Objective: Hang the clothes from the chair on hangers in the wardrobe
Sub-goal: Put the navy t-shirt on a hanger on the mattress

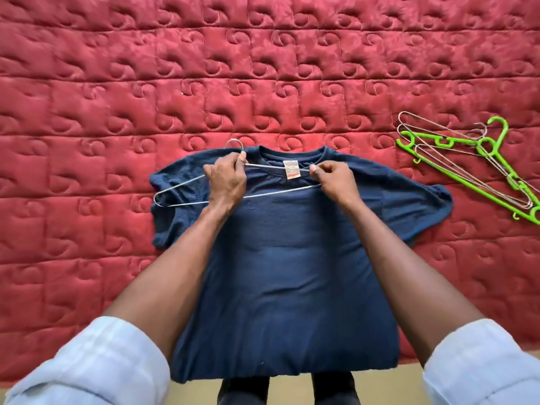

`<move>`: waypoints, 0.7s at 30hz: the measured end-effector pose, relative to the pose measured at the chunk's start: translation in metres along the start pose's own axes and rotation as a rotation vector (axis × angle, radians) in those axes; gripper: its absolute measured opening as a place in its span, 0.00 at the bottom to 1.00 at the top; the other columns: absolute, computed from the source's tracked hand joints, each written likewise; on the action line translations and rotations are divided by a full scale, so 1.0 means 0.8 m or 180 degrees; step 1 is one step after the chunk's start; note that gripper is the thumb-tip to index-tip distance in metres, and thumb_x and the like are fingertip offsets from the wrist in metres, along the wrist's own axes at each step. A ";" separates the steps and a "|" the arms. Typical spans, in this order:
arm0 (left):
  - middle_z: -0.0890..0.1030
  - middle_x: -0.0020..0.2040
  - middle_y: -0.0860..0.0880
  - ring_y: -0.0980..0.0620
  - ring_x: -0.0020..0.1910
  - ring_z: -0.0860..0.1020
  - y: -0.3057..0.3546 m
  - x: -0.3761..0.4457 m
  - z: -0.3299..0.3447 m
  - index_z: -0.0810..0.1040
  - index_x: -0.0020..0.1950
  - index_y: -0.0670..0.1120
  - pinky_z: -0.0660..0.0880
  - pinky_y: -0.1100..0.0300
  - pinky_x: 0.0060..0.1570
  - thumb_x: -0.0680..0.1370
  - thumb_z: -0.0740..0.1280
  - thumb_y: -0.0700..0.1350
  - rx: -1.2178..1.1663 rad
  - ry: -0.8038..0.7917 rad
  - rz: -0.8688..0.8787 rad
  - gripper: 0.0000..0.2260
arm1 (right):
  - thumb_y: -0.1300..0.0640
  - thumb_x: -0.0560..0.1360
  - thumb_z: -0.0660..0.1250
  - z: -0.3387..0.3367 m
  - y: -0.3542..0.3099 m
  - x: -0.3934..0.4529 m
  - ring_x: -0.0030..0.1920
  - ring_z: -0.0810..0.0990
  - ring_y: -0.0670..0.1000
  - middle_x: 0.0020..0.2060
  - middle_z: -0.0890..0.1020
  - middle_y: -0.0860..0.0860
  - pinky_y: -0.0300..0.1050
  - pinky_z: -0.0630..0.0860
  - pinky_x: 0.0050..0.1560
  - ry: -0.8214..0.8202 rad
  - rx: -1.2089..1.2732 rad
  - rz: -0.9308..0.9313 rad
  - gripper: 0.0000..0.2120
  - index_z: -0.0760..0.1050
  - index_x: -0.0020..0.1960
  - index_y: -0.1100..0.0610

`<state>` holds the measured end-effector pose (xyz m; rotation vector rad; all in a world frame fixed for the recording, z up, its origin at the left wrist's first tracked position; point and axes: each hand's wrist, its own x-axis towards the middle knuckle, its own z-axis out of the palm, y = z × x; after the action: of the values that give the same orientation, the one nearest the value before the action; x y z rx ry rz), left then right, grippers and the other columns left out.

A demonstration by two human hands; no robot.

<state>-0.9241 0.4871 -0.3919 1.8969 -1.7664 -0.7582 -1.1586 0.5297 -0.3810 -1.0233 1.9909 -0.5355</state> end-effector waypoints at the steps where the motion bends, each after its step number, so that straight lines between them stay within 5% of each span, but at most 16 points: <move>1: 0.82 0.41 0.42 0.41 0.45 0.78 -0.001 0.006 -0.002 0.76 0.41 0.46 0.60 0.50 0.50 0.81 0.55 0.52 0.0112 0.0166 -0.0042 0.16 | 0.52 0.77 0.68 0.001 -0.003 0.000 0.35 0.75 0.47 0.34 0.81 0.51 0.44 0.71 0.42 0.0312 0.0001 0.0008 0.10 0.80 0.40 0.57; 5: 0.81 0.43 0.41 0.41 0.47 0.76 0.006 0.027 -0.007 0.77 0.42 0.44 0.59 0.50 0.52 0.82 0.58 0.49 0.0257 0.0573 -0.0154 0.15 | 0.53 0.77 0.67 -0.009 -0.016 0.005 0.49 0.80 0.60 0.45 0.84 0.60 0.48 0.72 0.49 0.1263 -0.0202 0.0317 0.10 0.80 0.46 0.61; 13: 0.82 0.46 0.38 0.39 0.50 0.77 0.016 0.053 0.017 0.80 0.46 0.42 0.60 0.49 0.55 0.83 0.58 0.49 0.0522 0.0456 -0.0036 0.15 | 0.54 0.78 0.62 0.004 -0.032 0.020 0.57 0.77 0.65 0.57 0.79 0.64 0.55 0.72 0.55 0.0905 -0.1245 0.0175 0.15 0.70 0.60 0.63; 16: 0.81 0.46 0.39 0.40 0.50 0.77 0.020 0.060 0.025 0.79 0.46 0.43 0.61 0.48 0.56 0.82 0.58 0.50 0.0501 0.0402 0.0045 0.15 | 0.63 0.75 0.57 0.003 -0.027 0.023 0.55 0.78 0.67 0.55 0.79 0.66 0.55 0.73 0.52 0.0916 -0.1280 0.0163 0.14 0.72 0.58 0.64; 21: 0.81 0.43 0.40 0.42 0.48 0.76 0.042 0.064 0.045 0.78 0.44 0.44 0.59 0.51 0.52 0.82 0.59 0.49 0.0394 0.0251 0.0127 0.14 | 0.62 0.71 0.59 -0.008 -0.027 0.030 0.49 0.78 0.67 0.47 0.81 0.66 0.53 0.70 0.46 0.1100 -0.0637 0.0158 0.08 0.74 0.46 0.61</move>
<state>-0.9711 0.4347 -0.4024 1.9363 -1.8341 -0.5637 -1.1613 0.4976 -0.3742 -1.0528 2.4087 -0.5209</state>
